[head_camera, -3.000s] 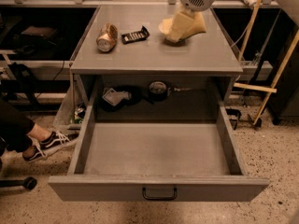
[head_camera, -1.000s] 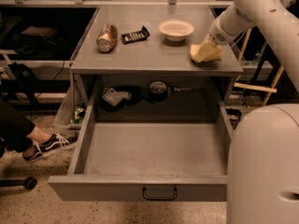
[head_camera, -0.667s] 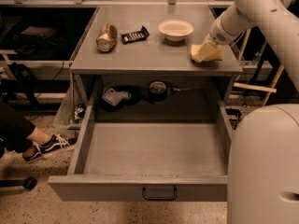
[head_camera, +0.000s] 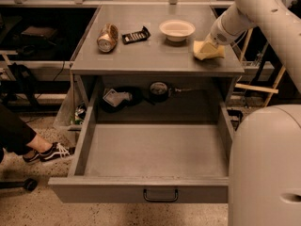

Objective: Pick sponge from top drawer and place on counter

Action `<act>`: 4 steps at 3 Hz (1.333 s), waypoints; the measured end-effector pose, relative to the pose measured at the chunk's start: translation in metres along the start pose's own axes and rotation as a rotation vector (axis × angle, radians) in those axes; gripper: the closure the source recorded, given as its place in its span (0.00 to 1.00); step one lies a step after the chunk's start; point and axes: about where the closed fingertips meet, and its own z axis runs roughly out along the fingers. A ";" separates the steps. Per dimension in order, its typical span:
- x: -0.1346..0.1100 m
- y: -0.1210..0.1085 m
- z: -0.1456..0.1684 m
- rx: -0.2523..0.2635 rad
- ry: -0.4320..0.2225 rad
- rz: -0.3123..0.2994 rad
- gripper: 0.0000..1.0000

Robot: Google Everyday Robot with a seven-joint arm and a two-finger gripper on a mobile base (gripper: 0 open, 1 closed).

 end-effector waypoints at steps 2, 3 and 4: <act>0.000 0.000 0.000 0.000 0.000 0.000 0.00; 0.000 0.000 0.000 0.000 0.000 0.000 0.00; 0.003 -0.003 -0.016 0.021 0.008 0.007 0.00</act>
Offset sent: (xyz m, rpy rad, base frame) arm 0.0000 0.0000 0.0000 0.0000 0.0000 0.0000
